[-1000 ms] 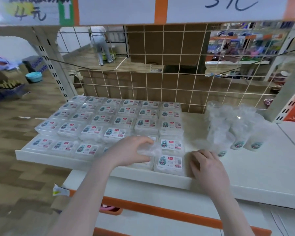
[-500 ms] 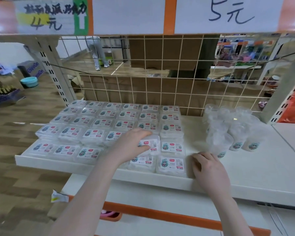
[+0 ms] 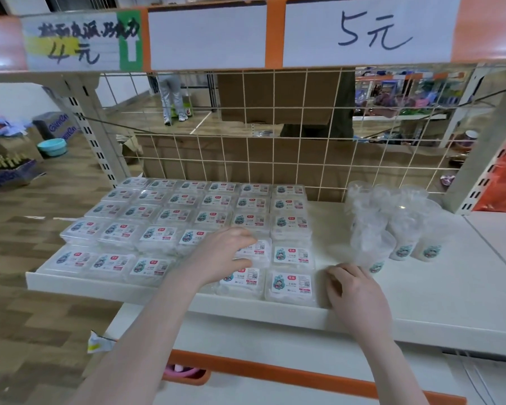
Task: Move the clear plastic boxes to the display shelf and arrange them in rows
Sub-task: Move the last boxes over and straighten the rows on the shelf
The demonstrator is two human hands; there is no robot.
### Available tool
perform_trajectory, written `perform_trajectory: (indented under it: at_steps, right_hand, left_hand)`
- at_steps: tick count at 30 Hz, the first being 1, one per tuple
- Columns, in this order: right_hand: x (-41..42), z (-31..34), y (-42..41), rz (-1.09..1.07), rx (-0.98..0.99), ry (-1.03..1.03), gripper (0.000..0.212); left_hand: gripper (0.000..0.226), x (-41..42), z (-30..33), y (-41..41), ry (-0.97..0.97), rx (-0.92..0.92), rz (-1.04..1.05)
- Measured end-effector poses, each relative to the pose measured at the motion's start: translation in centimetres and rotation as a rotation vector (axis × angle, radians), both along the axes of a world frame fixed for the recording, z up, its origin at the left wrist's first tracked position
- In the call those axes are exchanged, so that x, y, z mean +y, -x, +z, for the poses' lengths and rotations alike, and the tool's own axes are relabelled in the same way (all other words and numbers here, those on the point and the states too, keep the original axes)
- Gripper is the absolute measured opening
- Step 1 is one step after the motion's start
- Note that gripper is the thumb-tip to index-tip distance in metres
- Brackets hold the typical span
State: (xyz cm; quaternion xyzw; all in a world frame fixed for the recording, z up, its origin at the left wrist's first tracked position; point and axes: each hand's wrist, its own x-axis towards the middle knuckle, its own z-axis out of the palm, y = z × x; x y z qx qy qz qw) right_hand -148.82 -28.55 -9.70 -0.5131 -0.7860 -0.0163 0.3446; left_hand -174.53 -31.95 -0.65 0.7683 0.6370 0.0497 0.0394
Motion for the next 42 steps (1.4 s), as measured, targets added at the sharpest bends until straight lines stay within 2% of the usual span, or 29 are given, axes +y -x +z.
perform_trajectory:
  at_steps: [15, 24, 33, 42]
  right_hand:
    - [0.0, 0.0, -0.2, 0.029, 0.033, -0.027, 0.018]
    - [-0.3, 0.1, 0.0, -0.029, 0.052, 0.01, 0.019]
    - [-5.4, 0.5, 0.4, -0.372, 0.093, 0.007, 0.02]
    - [-12.8, 1.7, -3.1, -0.756, -0.017, 0.016, 0.024]
  left_hand:
    - [0.047, -0.4, -0.8, 0.2, -0.017, -0.016, 0.136]
    - [0.049, -0.6, -1.2, 0.5, -0.017, -0.033, 0.121]
    - [0.046, -0.8, -1.1, 0.0, -0.076, -0.103, 0.03]
    - [0.044, -1.7, -1.6, -5.3, -0.147, -0.224, -0.185]
